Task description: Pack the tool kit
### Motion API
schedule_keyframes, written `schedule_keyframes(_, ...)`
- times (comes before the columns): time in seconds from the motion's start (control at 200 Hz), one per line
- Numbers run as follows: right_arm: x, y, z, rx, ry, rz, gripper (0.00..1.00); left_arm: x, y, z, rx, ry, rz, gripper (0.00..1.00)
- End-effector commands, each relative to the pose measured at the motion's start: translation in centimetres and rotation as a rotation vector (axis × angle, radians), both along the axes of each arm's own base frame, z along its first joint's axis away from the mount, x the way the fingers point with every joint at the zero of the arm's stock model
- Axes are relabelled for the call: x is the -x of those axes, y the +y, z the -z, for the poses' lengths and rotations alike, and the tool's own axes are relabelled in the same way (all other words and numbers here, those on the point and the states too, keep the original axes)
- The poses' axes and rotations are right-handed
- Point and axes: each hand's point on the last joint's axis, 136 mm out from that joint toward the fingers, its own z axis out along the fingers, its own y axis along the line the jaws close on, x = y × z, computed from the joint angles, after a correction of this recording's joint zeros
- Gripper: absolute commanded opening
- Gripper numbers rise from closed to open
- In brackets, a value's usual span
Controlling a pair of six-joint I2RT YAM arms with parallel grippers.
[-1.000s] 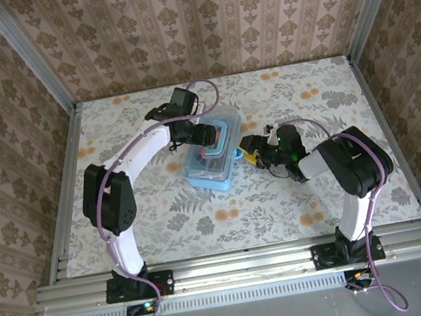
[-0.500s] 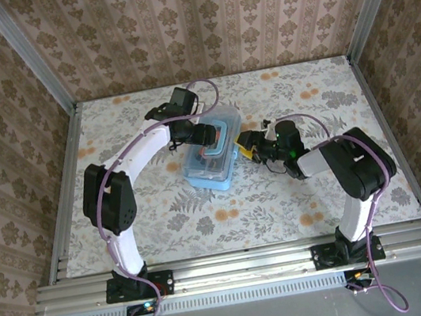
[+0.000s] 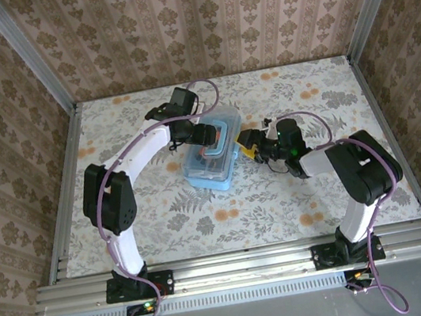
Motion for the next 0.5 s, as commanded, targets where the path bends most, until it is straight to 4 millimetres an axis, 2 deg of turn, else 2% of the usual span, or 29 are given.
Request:
schedule_keyframes(0.0,-0.1,-0.1,0.3,-0.015,-0.023,-0.004,0.75,4.3,1.1,7.9,-0.042,0.305,-0.02,0.37)
schedule_keyframes(0.085,-0.1,0.1,0.1,-0.036,-0.041,-0.01,0.85,4.2,1.3,8.0,-0.04,0.305,-0.022,0.37)
schedule_keyframes(0.185,-0.4,0.6,0.0,-0.068,-0.045,-0.023,0.9,4.2,1.2,7.9,-0.023,0.31,-0.019,0.36)
schedule_keyframes(0.495,-0.9,1.4,0.3,-0.104,-0.038,-0.029,0.96,4.2,1.1,8.0,-0.012,0.318,-0.015,0.35)
